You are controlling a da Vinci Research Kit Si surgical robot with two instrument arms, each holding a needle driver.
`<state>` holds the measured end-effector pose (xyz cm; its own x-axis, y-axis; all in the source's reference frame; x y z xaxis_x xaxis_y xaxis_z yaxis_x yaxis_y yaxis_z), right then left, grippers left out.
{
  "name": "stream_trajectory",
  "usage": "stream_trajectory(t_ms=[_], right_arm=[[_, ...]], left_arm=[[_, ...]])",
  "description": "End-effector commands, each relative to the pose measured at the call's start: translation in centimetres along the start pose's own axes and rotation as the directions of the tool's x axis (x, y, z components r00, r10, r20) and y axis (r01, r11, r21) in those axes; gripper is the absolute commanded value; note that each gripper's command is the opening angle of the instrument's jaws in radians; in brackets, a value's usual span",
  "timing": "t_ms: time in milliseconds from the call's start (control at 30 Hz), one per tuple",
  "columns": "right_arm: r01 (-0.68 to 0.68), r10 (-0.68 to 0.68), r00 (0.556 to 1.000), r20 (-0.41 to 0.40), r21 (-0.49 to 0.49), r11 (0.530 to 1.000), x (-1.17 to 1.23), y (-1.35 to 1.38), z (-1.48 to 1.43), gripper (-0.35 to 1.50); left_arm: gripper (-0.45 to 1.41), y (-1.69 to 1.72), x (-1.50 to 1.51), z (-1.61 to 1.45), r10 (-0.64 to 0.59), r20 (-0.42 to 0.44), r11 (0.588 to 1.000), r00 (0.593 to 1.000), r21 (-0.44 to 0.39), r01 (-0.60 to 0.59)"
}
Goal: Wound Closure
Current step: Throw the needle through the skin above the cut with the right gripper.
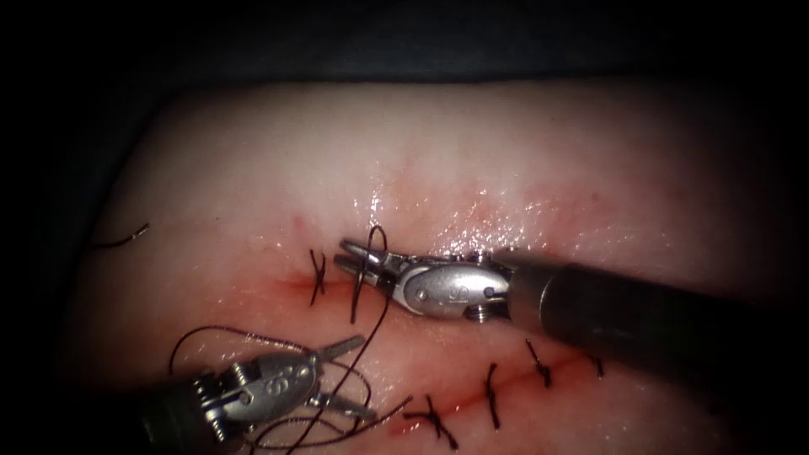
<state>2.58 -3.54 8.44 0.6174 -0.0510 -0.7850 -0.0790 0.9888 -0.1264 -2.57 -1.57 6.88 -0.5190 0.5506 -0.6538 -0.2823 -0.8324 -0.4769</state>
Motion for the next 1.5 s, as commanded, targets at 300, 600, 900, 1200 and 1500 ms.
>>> stream_trajectory(t_ms=[300,600,900,1200,1500], right_arm=[[-0.052,0.052,0.998,-0.030,-0.012,0.999,0.02,0.06,0.07,-0.35],[-0.266,0.261,0.961,-0.097,-0.046,0.963,0.26,0.37,-0.08,-0.35],[-0.308,0.285,0.933,-0.221,-0.077,0.948,0.50,0.76,-0.24,-0.35],[-0.328,0.304,0.928,-0.215,-0.087,0.941,0.47,0.99,-0.26,-0.35],[-0.289,0.248,0.928,-0.277,-0.117,0.950,0.58,0.99,-0.32,0.09]], left_arm=[[0.61,-0.03,0.02,0.04,0.002,-0.001,1.000,1.000,0.001,-0.002],[0.61,-0.10,0.06,0.01,-0.006,0.005,1.000,1.000,0.012,0.006],[0.61,-0.34,0.14,-0.11,-0.053,0.041,0.995,0.998,0.088,0.049],[0.59,-0.35,0.16,-0.05,-0.046,0.032,0.995,0.998,0.095,0.043],[0.56,-0.28,0.24,0.01,-0.022,0.023,0.997,1.000,0.076,0.020]])
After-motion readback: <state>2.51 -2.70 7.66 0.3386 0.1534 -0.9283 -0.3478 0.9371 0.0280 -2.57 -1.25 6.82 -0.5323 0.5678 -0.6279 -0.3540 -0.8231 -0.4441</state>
